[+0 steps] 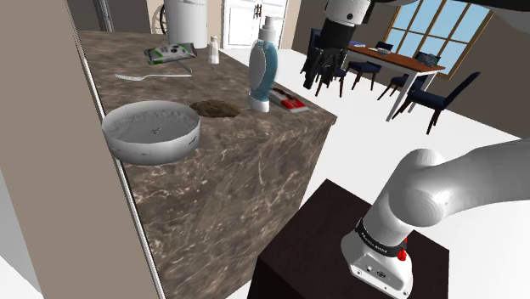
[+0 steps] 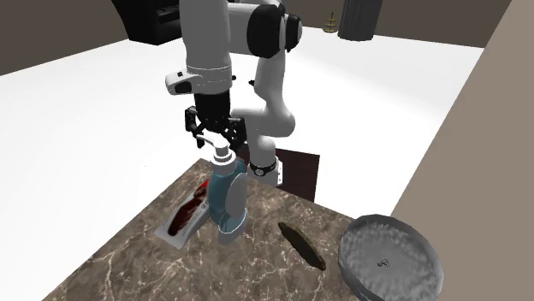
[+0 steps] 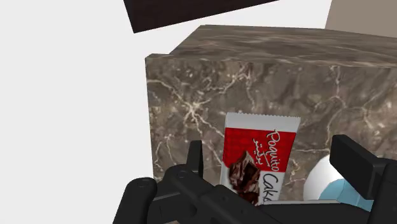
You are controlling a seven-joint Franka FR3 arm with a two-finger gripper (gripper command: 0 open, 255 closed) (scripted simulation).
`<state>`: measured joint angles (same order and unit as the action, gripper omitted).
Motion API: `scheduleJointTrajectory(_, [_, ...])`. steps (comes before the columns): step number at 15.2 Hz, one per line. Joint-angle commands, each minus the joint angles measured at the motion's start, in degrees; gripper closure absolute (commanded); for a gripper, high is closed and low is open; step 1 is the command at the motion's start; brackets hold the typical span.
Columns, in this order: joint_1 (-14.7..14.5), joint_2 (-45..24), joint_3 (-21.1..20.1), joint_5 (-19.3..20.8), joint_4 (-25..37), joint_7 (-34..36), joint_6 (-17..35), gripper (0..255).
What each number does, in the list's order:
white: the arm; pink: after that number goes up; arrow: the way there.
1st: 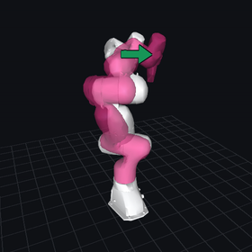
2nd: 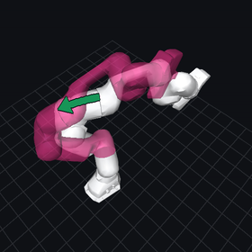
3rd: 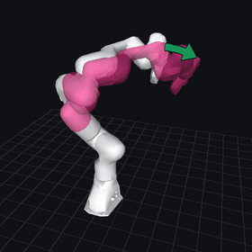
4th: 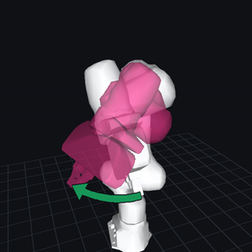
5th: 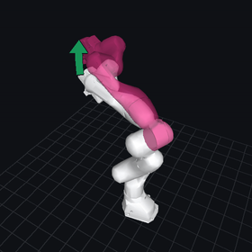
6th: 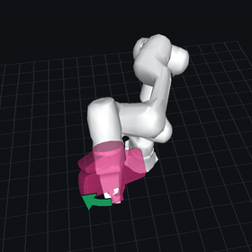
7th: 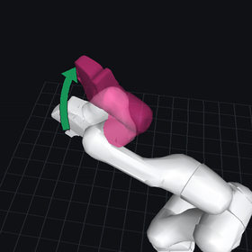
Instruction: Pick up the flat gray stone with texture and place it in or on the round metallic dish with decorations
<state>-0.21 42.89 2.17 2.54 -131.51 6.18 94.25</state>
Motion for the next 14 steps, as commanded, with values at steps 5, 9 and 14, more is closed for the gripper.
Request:
scheduleJointTrajectory(5, [-3.7,-7.8,-1.1,0.0,4.7,-5.5,2.5,0])
scheduleJointTrajectory(9, [-7.0,-15.0,-2.6,0.0,9.6,-10.9,4.2,0])
scheduleJointTrajectory(14, [-10.8,-23.1,-5.0,0.3,15.8,-17.3,5.5,0])
